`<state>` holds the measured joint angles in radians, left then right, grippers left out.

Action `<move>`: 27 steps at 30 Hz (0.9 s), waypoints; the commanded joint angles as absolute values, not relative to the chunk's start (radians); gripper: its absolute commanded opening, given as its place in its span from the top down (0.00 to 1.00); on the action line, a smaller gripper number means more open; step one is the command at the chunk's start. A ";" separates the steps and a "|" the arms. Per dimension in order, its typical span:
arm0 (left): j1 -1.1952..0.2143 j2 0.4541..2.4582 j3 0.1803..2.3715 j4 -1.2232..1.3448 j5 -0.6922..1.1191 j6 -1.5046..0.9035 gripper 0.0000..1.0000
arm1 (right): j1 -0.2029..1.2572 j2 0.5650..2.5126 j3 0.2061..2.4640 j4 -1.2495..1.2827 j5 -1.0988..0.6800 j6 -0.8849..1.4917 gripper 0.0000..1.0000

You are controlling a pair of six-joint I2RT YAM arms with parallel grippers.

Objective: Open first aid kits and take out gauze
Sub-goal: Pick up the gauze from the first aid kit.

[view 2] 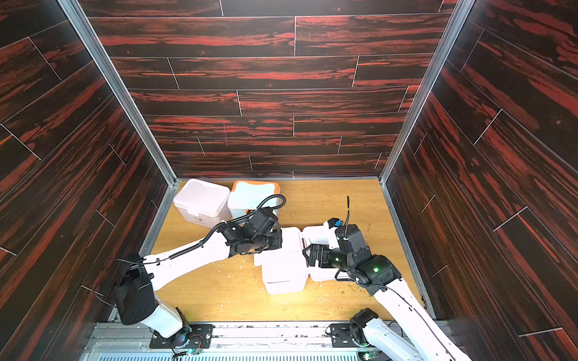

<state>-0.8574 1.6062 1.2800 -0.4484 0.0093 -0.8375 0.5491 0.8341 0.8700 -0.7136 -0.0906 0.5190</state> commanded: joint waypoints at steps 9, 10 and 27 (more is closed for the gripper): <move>-0.851 1.350 1.137 -0.399 -0.105 -0.868 1.00 | 0.554 0.840 0.868 -0.574 -0.253 0.494 0.01; -0.850 1.325 1.113 -0.388 -0.130 -0.876 1.00 | 0.554 0.843 0.864 -0.559 -0.267 0.493 0.01; -0.565 0.902 0.693 -0.379 -0.309 -0.994 1.00 | 0.722 1.048 0.913 -0.387 -0.320 0.438 0.01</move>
<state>-0.6159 0.9497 0.7315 -0.3676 -0.2771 -0.9581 0.6861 1.0126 0.8730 -0.4240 -0.3431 0.4675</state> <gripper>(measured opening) 0.048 0.988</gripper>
